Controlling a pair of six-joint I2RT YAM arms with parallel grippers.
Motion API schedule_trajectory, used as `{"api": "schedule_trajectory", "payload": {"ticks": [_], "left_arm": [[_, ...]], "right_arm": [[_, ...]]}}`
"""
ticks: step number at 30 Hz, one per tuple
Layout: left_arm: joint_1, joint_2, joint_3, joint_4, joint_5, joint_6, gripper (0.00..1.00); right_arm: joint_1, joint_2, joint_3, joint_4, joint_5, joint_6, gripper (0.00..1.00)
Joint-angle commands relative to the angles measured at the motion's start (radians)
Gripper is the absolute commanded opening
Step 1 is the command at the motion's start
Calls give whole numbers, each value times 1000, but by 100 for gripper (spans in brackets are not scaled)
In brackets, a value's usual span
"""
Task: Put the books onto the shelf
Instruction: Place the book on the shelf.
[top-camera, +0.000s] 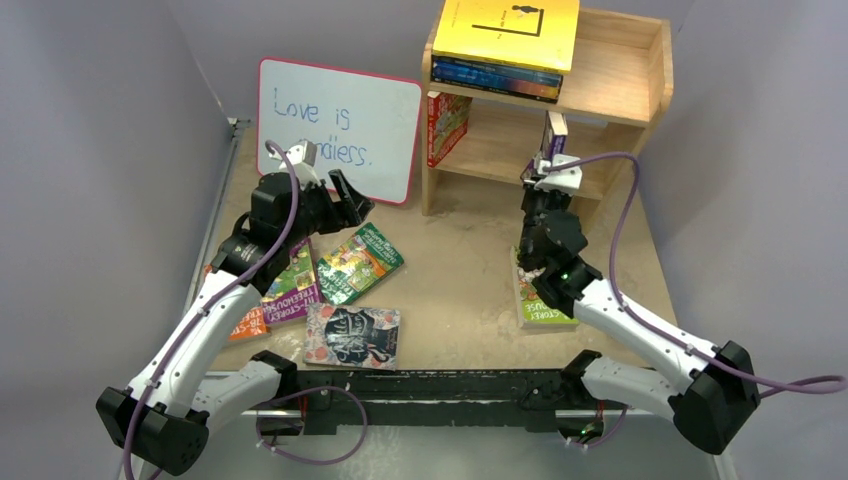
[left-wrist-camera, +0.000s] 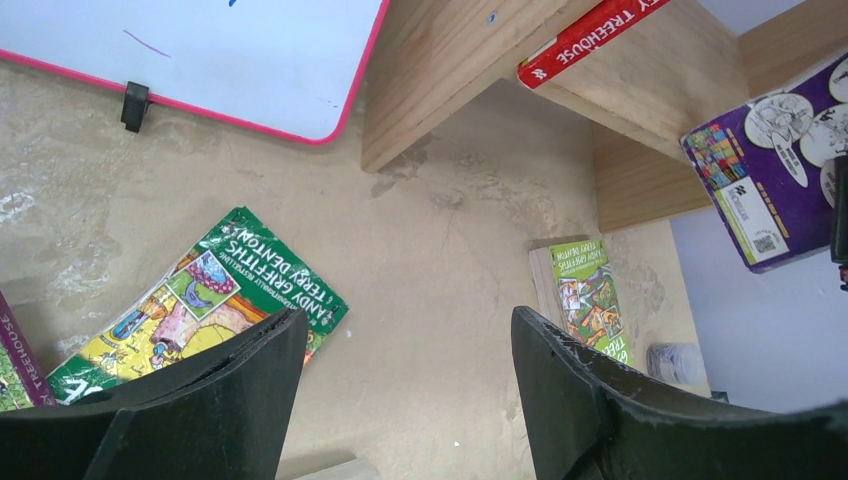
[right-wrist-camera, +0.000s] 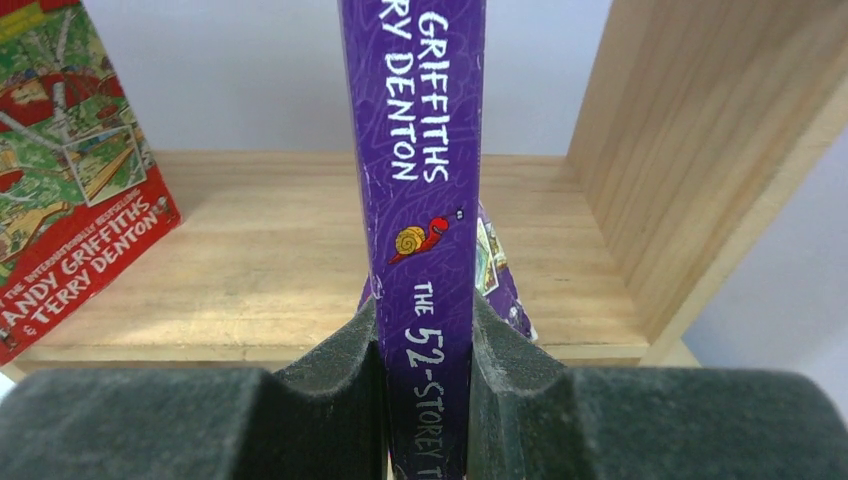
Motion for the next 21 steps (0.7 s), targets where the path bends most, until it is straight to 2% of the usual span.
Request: {"api": "schedule_trajectory", "payload": {"ticks": [1, 6, 12, 18, 21], "left_arm": [[3, -13, -8, 52, 9, -5, 73], [3, -6, -9, 54, 11, -4, 73], [3, -5, -11, 56, 13, -3, 73], [3, -9, -14, 37, 7, 8, 73], [3, -9, -17, 36, 2, 9, 73]], "right_arm": [[-27, -119, 11, 405, 83, -98, 0], [-61, -136, -5, 428, 118, -123, 0], [-83, -63, 47, 243, 38, -10, 0], [-83, 60, 84, 245, -167, 9, 0], [-82, 118, 102, 298, -276, -25, 0]]}}
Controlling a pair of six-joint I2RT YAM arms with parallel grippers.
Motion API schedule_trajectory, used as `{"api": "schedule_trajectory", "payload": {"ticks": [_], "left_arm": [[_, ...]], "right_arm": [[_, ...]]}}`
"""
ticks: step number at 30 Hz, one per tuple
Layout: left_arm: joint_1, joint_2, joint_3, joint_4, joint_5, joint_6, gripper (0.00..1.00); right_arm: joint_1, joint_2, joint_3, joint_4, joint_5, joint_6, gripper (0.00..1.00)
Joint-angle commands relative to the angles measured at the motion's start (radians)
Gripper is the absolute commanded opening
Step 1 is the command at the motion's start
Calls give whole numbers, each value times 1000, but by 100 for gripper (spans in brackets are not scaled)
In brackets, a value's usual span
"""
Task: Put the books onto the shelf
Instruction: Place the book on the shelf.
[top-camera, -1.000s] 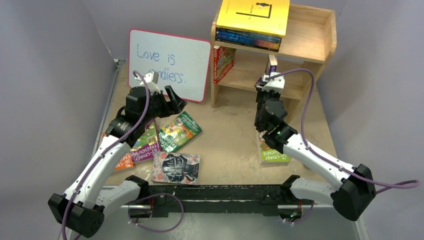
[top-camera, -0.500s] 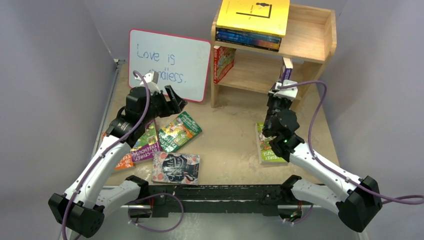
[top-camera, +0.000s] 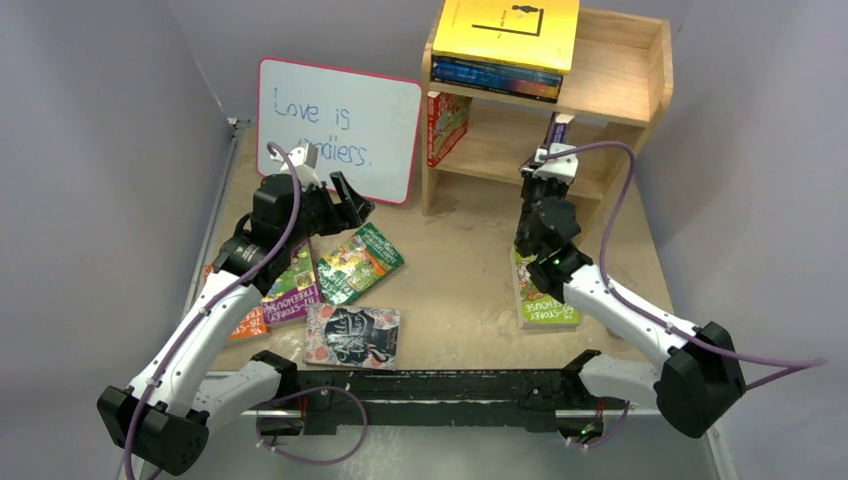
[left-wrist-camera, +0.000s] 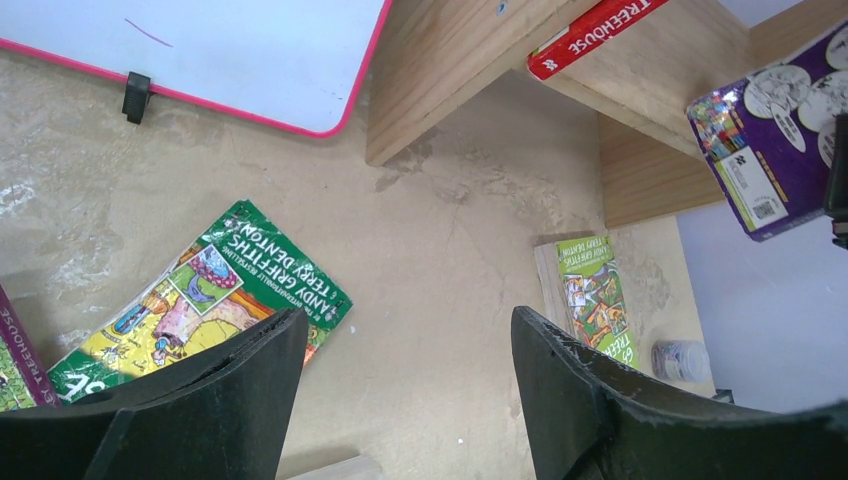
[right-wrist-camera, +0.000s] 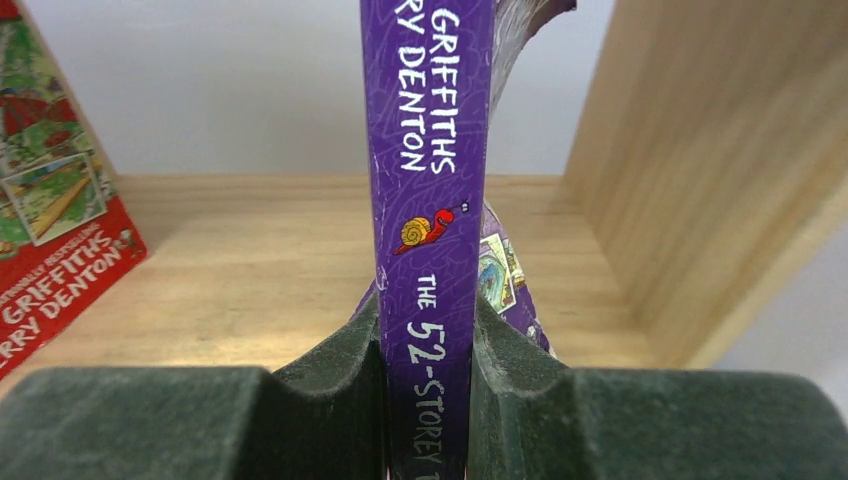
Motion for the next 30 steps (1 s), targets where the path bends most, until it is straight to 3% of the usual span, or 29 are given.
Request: {"api": "schedule_trajectory", "payload": {"ticks": [1, 11, 17, 24, 30], "left_arm": [[3, -10, -4, 32, 0, 10, 73], [3, -2, -3, 27, -8, 18, 73], [3, 1, -8, 34, -3, 16, 73], [3, 13, -10, 45, 8, 15, 73], [3, 15, -18, 48, 11, 13, 73]], "right_arm": [[-6, 58, 108, 209, -263, -4, 0], [-6, 153, 143, 359, -512, -20, 0], [-5, 117, 115, 426, -544, -26, 0], [-6, 4, 68, 485, -423, -126, 0], [-6, -58, -42, 684, -299, -305, 0]]}}
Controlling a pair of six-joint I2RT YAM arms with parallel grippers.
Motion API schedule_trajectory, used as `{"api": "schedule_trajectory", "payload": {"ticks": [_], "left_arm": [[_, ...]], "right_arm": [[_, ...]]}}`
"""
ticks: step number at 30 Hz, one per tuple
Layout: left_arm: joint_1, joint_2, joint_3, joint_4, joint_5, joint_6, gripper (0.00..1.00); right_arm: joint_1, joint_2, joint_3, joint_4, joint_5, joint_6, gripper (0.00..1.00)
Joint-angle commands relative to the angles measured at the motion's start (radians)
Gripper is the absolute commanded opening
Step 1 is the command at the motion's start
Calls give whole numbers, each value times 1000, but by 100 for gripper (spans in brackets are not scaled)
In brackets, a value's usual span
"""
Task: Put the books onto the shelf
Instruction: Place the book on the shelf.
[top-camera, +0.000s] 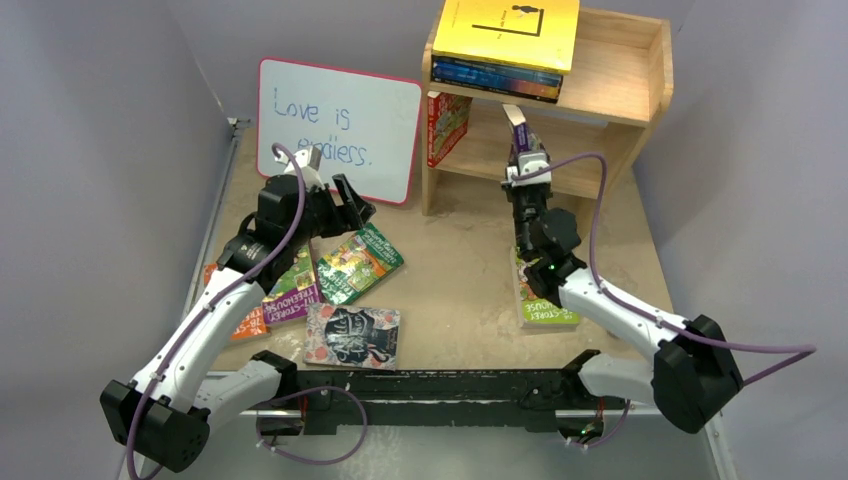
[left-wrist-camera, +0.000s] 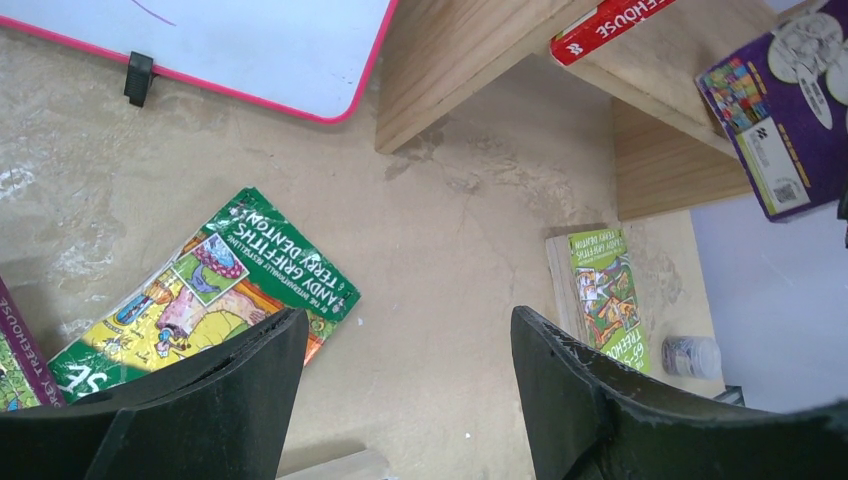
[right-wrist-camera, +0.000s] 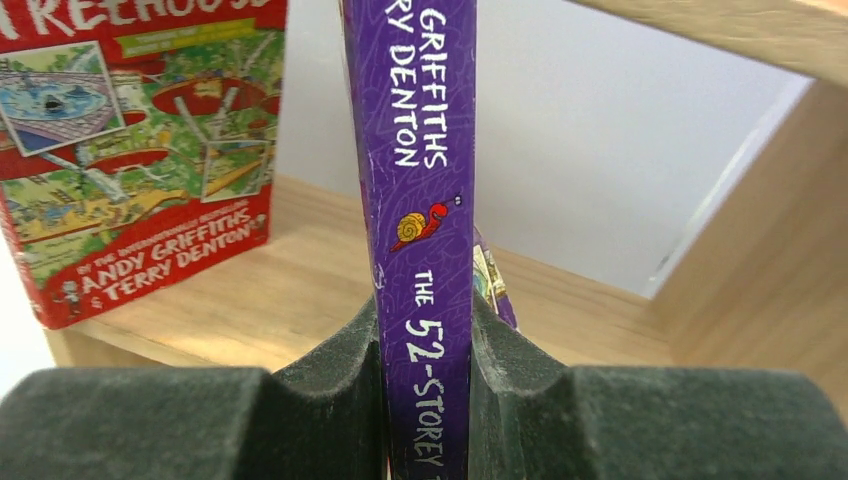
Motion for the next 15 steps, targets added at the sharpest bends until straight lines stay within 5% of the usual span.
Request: {"api": "schedule_trajectory", "payload": {"ticks": [1, 15], "left_arm": [[3, 0, -3, 48, 11, 13, 73], [3, 15, -25, 67, 19, 7, 73]], "right_arm": [[3, -130, -9, 530, 103, -151, 0], [-4, 27, -23, 827, 97, -133, 0]]}}
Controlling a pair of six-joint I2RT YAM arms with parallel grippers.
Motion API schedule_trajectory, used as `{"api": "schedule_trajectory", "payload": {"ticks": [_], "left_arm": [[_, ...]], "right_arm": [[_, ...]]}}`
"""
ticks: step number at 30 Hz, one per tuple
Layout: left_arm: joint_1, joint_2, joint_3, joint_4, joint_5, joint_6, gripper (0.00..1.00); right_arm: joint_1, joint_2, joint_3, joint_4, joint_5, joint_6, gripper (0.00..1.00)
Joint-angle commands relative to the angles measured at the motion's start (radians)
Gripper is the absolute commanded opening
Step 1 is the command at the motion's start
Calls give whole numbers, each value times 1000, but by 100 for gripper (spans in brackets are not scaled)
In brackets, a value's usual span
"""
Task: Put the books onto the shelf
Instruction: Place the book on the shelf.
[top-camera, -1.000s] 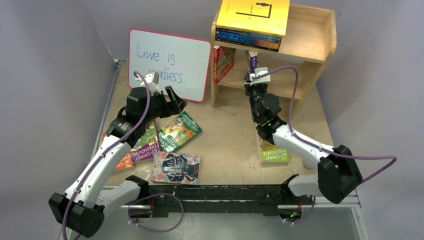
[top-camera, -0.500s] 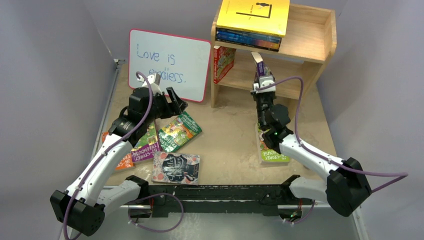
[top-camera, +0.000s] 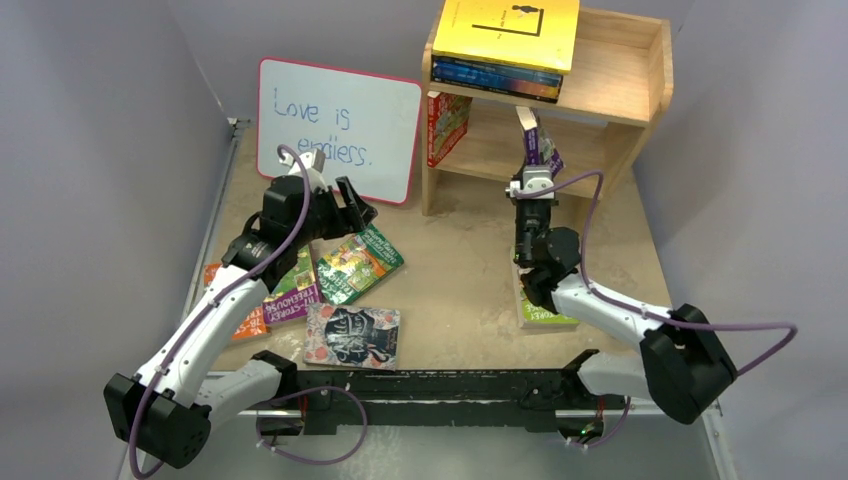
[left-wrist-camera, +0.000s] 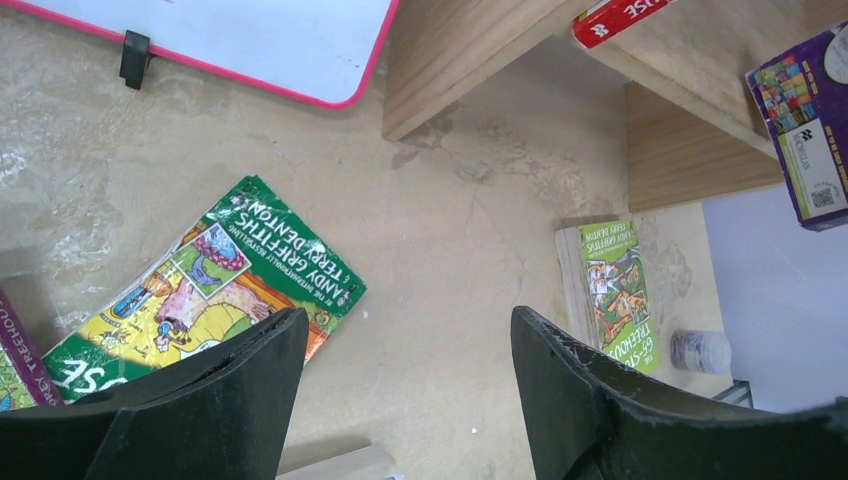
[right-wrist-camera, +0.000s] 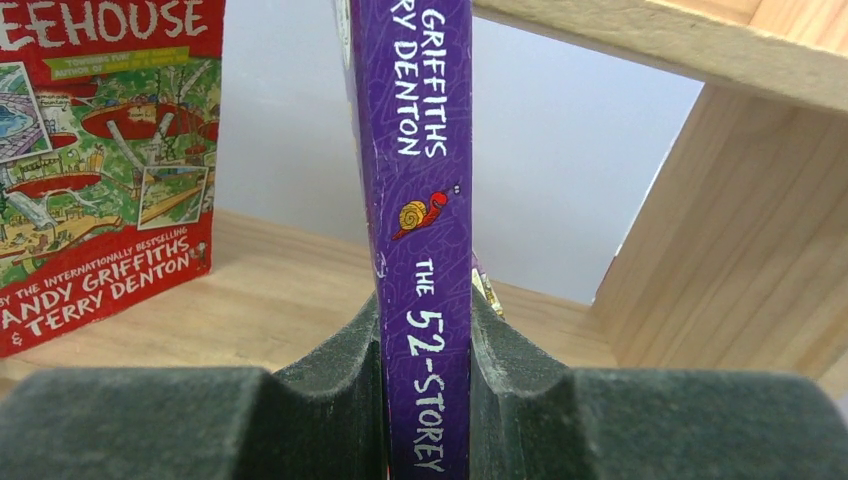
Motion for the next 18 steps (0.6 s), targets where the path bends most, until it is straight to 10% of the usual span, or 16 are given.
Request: {"api": "schedule_trajectory", "payload": {"ticks": [1, 18], "left_arm": [[3, -4, -6, 53, 11, 9, 73], [3, 34, -9, 53, 9, 27, 73]], "right_arm": [[-17, 40, 112, 504, 12, 66, 0], [-16, 410, 422, 348, -155, 419, 0]]}}
